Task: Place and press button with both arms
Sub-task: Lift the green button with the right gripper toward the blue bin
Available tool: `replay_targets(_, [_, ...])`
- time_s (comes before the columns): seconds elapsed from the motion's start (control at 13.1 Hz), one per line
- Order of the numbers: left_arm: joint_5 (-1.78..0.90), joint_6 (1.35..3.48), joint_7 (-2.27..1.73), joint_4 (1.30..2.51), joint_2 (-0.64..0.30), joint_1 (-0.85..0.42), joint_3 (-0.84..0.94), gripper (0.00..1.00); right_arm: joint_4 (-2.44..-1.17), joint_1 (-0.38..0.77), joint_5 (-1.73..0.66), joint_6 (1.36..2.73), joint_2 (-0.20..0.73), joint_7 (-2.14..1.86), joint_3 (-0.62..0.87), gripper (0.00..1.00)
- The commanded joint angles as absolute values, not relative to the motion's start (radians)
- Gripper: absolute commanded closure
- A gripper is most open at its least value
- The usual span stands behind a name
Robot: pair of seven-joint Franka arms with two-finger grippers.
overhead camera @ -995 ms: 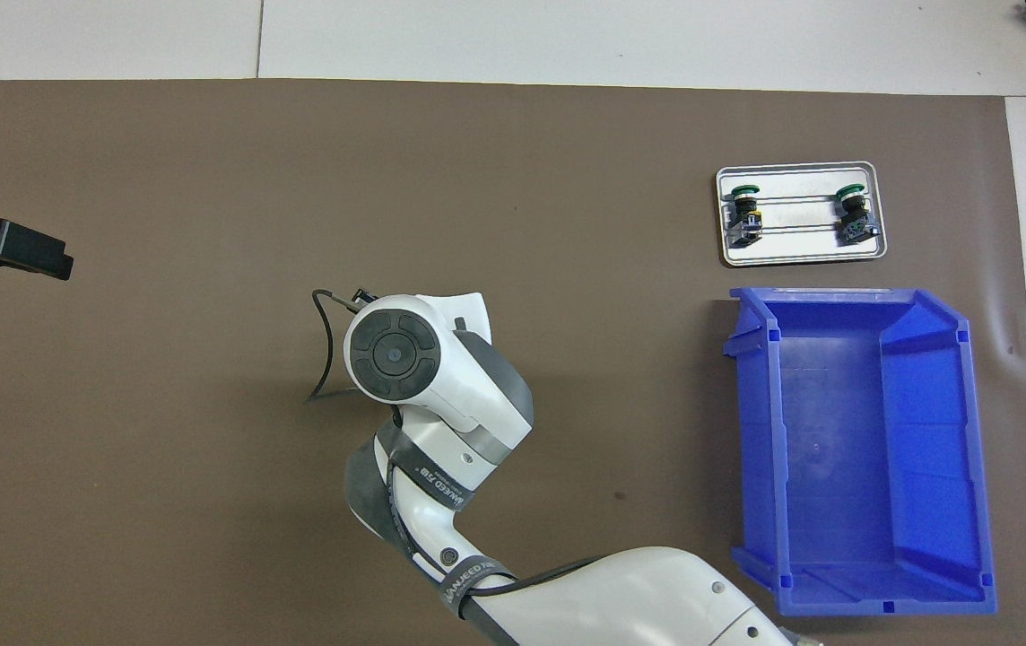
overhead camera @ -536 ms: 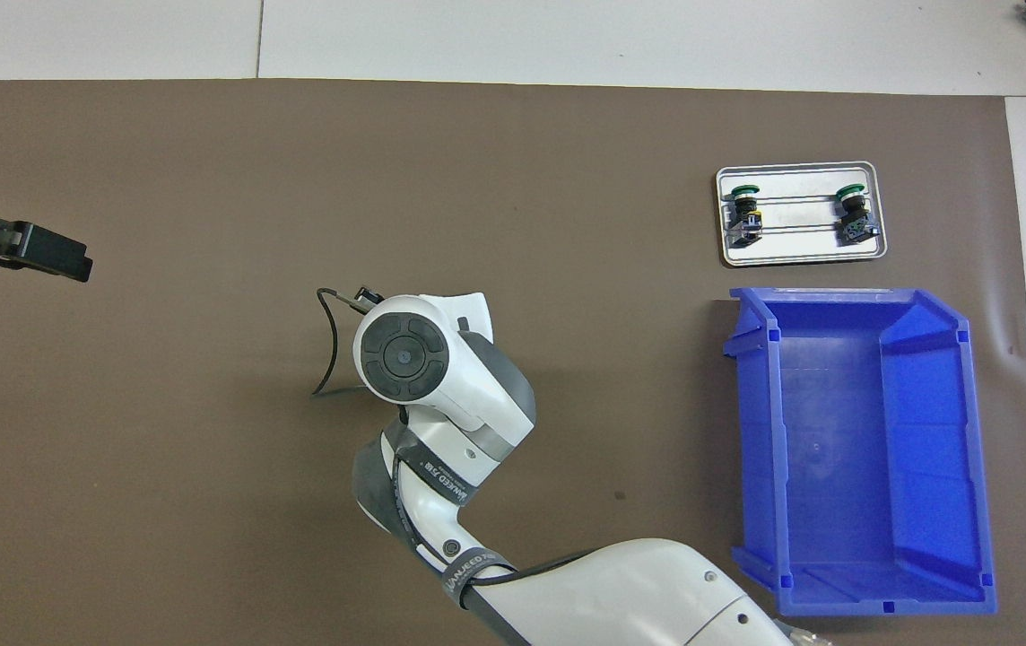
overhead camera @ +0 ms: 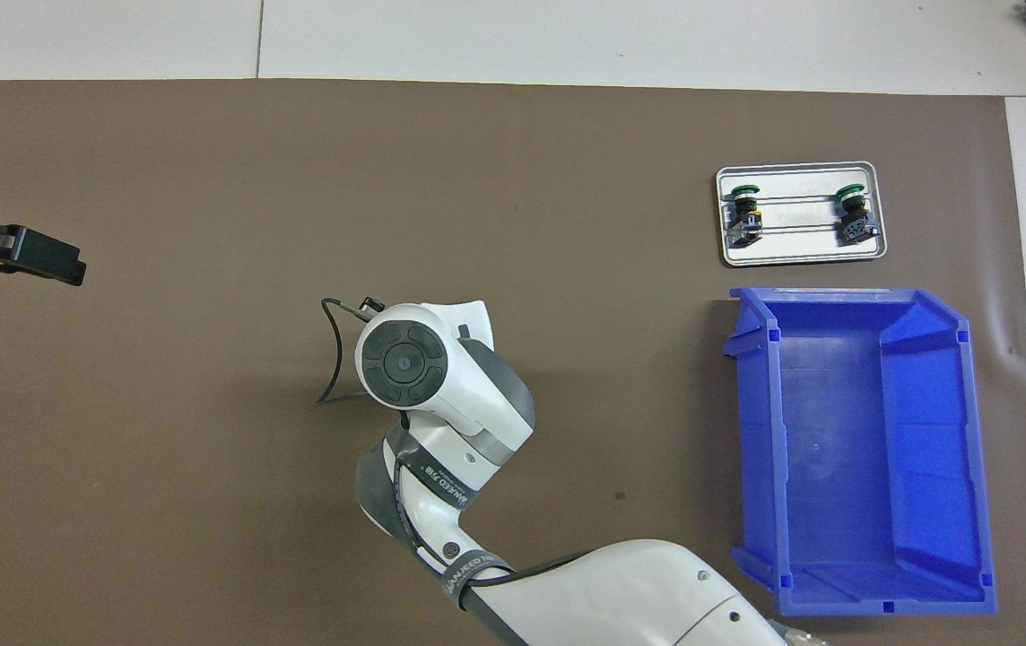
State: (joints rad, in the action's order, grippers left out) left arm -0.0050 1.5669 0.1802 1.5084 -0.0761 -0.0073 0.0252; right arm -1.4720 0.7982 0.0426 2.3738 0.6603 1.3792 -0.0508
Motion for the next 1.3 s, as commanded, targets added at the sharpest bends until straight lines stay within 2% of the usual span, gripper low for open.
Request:
replay_targets(0.0, [0.011,1.572,0.186,1.549,-0.041,-0.005,0.021,0.0,-1.489,0.801,0.058,2.387,0.652,1.355,-0.051,1.0])
replay_targets(0.31, [0.011,1.572,0.186,1.549,-0.041,-0.005,0.021,0.0,-1.471,0.778,0.058,2.352,0.637,1.313,-0.055,1.0])
replay_targets(0.54, [0.011,1.572,0.186,1.549,-0.041,-0.005,0.021,0.0,-1.489,0.688,0.054,2.234,0.508,1.171,-0.054,1.0])
replay_targets(0.69, [0.011,1.572,0.186,1.548,-0.041,-0.005,0.021,0.0,-1.494,0.602,0.035,2.099,0.412,1.007,-0.052,1.0])
replay_targets(1.0, [0.011,1.572,0.186,1.549,-0.041,-0.005,0.021,0.0,-1.543,0.406,0.015,1.918,0.266,0.638,-0.052,1.0])
replay_targets(1.22, [0.011,1.572,0.186,1.549,-0.041,-0.005,0.021,0.0,-1.664,0.226,0.014,1.838,0.123,0.319,-0.052,1.0])
